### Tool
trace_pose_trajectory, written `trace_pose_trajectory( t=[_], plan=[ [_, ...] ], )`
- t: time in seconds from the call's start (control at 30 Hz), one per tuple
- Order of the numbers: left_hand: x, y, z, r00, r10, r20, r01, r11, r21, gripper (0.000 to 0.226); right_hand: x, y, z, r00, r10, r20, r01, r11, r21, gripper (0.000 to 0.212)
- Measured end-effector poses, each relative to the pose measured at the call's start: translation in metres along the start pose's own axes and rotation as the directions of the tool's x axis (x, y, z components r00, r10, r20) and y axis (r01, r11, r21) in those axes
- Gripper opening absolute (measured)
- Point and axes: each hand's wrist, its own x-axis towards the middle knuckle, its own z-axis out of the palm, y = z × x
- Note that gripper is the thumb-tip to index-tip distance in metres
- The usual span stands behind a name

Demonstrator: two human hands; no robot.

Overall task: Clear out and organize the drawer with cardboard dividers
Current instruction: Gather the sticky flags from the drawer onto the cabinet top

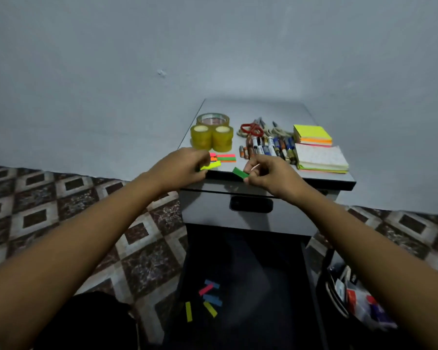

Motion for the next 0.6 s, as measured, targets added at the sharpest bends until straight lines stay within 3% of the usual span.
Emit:
trace_pose_trajectory(
  t=[0.27,0.43,0.6],
  plan=[
    [0.03,-0.013,-0.008,0.996,0.017,0.086,-0.019,0.999,0.029,0.005,0.044,-0.017,0.005,0.999,-0.025,-0.042,0.016,0.978,-0.208,0.007],
    [0.033,-0.022,-0.002,0.985,0.024,0.172,-0.027,0.999,0.017,0.011,0.062,-0.011,0.01,1.0,-0.02,0.008,0.021,0.941,-0.338,0.012],
    [0.03,-0.027,0.003,0.991,0.037,0.126,-0.038,0.999,0.007,0.016,0.067,-0.01,0.018,0.996,-0.083,0.026,0.085,0.853,-0.515,0.02]
  ],
)
